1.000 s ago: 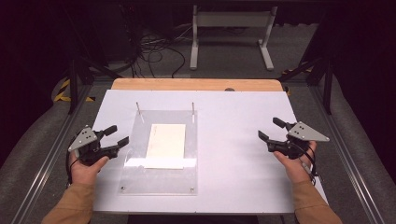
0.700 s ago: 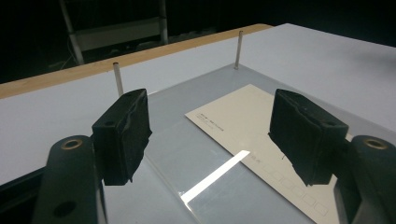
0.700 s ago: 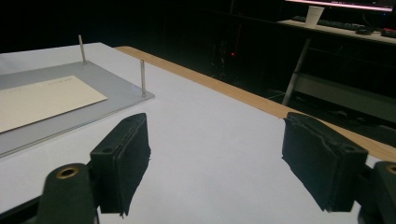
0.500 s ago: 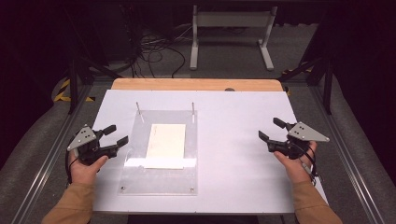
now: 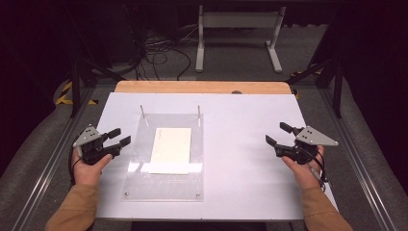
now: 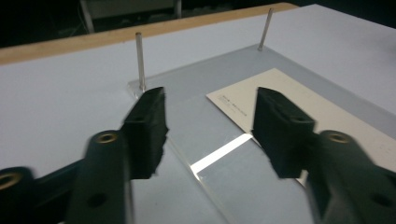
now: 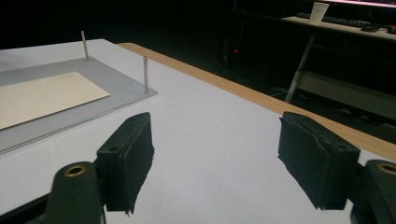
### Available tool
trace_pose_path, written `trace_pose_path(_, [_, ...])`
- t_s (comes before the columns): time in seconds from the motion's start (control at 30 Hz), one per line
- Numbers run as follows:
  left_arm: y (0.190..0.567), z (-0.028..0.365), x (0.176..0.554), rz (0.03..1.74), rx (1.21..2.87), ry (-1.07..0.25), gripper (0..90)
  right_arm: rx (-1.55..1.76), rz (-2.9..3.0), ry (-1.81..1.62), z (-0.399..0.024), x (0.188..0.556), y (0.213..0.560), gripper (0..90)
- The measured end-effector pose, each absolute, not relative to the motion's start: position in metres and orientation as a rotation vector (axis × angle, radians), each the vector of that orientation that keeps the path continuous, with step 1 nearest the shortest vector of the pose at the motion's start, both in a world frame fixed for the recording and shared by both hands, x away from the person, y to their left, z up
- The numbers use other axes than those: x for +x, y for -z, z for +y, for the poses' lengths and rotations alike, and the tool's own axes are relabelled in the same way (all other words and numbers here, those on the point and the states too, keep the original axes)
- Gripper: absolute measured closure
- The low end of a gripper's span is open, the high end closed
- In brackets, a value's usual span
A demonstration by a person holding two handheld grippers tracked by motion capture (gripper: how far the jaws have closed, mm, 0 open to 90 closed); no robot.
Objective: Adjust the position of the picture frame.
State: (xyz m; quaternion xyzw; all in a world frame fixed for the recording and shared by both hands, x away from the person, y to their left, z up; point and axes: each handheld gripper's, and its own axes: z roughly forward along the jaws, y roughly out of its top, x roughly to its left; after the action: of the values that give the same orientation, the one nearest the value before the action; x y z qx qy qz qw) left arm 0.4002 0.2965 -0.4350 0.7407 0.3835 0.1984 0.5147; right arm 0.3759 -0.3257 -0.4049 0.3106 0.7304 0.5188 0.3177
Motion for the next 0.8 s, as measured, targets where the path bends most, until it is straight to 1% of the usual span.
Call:
trace_pose_path(0.03, [0.435,0.297,0.403,0.933,1.784,-0.459,52.5,0.817,1.922,-1.365,-0.326,0.376,0.405,31.1])
trace_pose_path(0.2, [0.438,0.298,0.419,1.014,1.837,-0.408,72.4,0.795,1.998,-1.315,-0.322,0.375,0.405,43.2])
trace_pose_path(0.3, [0.442,0.299,0.430,1.071,1.885,-0.372,87.1,0.782,2.018,-1.295,-0.321,0.374,0.404,46.1])
trace_pose_path(0.33, [0.444,0.299,0.434,1.090,1.894,-0.351,89.5,0.783,2.019,-1.292,-0.320,0.373,0.404,46.2])
trace_pose_path(0.43, [0.447,0.295,0.439,1.140,1.936,-0.319,89.9,0.787,2.019,-1.287,-0.322,0.372,0.404,46.2])
trace_pose_path(0.6, [0.449,0.291,0.446,1.199,2.021,-0.257,89.9,0.794,2.037,-1.292,-0.324,0.371,0.404,48.7])
trace_pose_path(0.8, [0.453,0.286,0.450,1.241,2.091,-0.133,90.0,0.804,2.044,-1.292,-0.326,0.368,0.404,48.1])
